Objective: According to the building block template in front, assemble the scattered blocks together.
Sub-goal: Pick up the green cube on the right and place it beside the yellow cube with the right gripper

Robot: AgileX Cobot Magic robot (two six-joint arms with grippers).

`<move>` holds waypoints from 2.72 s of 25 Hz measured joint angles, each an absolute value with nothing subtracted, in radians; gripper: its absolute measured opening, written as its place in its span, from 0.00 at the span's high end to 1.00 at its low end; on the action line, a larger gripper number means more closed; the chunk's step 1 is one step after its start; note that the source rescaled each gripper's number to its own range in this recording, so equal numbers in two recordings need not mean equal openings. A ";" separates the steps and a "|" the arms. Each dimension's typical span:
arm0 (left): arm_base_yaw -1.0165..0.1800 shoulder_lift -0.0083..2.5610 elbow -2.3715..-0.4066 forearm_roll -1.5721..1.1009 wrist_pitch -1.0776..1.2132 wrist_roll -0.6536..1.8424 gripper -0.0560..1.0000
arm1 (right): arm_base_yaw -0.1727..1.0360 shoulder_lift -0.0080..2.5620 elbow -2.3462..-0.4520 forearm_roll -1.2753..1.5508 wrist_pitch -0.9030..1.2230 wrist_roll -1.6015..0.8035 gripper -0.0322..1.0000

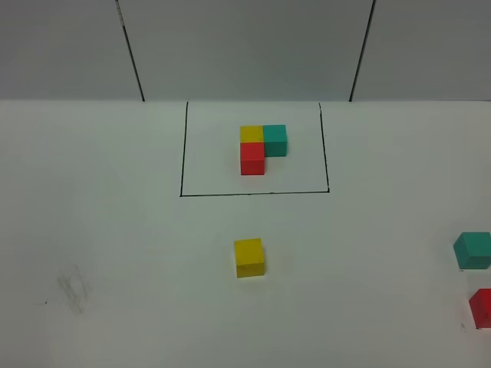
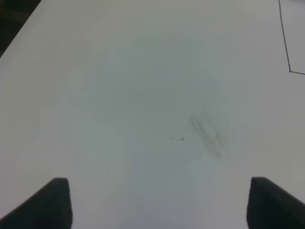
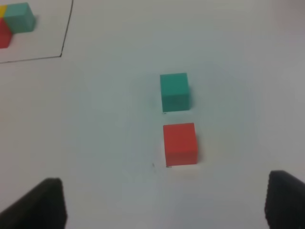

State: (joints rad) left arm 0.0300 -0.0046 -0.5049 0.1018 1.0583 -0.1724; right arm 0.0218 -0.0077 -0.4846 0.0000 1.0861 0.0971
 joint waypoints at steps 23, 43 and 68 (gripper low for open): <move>0.030 -0.005 -0.505 0.102 1.058 -0.172 0.34 | 0.022 0.092 -0.489 0.000 1.074 0.157 0.28; 0.030 -0.005 -0.505 0.102 1.058 -0.176 0.34 | 0.022 1.147 -0.863 -0.112 0.841 0.083 0.28; 0.030 -0.005 -0.505 0.102 1.057 -0.176 0.34 | 0.022 1.676 -0.978 -0.098 0.680 0.052 0.28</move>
State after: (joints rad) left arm 0.0300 -0.0046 -0.5049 0.1020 1.0572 -0.1760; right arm 0.0218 1.6757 -0.9784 -0.0980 0.6798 0.0521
